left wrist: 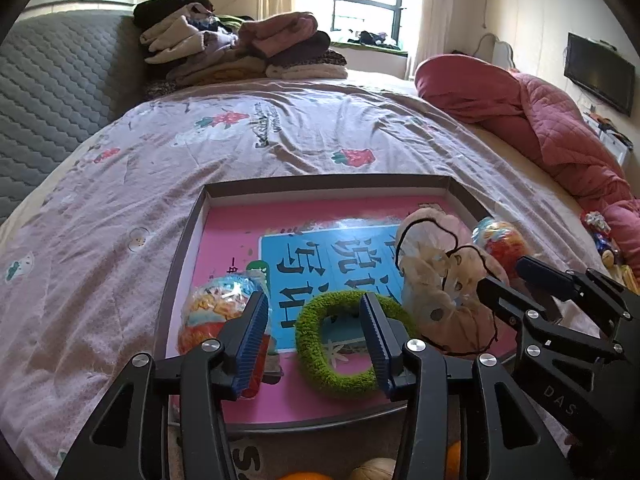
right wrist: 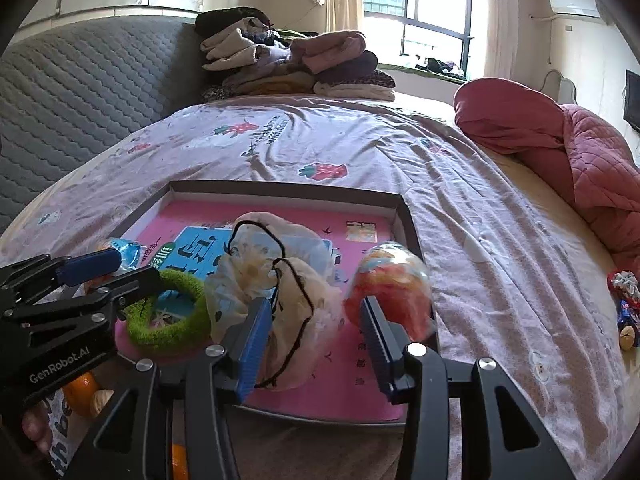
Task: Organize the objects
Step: 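Lower the ring and cloth bag into the tray and open both tools, then withdraw both open tools back from the tray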
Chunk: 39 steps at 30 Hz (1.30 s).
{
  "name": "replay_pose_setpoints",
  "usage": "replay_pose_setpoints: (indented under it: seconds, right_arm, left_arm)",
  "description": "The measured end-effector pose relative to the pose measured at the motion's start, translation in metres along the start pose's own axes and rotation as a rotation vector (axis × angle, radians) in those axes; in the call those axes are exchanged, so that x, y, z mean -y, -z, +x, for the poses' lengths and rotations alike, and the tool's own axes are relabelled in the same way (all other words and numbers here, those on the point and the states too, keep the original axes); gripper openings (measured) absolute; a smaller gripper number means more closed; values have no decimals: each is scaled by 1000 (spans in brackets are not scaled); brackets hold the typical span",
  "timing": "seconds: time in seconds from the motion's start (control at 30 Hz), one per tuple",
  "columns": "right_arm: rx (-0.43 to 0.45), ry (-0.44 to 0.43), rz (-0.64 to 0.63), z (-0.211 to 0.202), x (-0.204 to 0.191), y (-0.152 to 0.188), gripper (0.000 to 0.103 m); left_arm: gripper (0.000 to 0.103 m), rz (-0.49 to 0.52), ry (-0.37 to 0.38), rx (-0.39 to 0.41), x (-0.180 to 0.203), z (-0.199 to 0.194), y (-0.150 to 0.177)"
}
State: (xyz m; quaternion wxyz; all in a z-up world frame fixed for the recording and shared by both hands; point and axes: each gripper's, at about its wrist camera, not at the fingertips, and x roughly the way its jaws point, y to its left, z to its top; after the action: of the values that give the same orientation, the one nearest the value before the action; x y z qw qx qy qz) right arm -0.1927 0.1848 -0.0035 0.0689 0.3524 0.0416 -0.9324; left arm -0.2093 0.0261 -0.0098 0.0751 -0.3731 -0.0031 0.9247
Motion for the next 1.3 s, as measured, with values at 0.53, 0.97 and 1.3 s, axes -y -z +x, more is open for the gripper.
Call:
replay_pose_setpoints:
  seconds: [0.53,0.97,1.3]
  right_arm:
    - [29,-2,12,-9,2,-2,49]
    - [67,-15,8,-23,1,-2,49]
    - [109,-47,3,-42,-2,-2,49]
  left_arm:
    - [67,-23,-25,48,-8,-16,-4]
    - [68,-12,-39,72,-11,-32,1]
    - [68,4,-34,105,-13,-53,7]
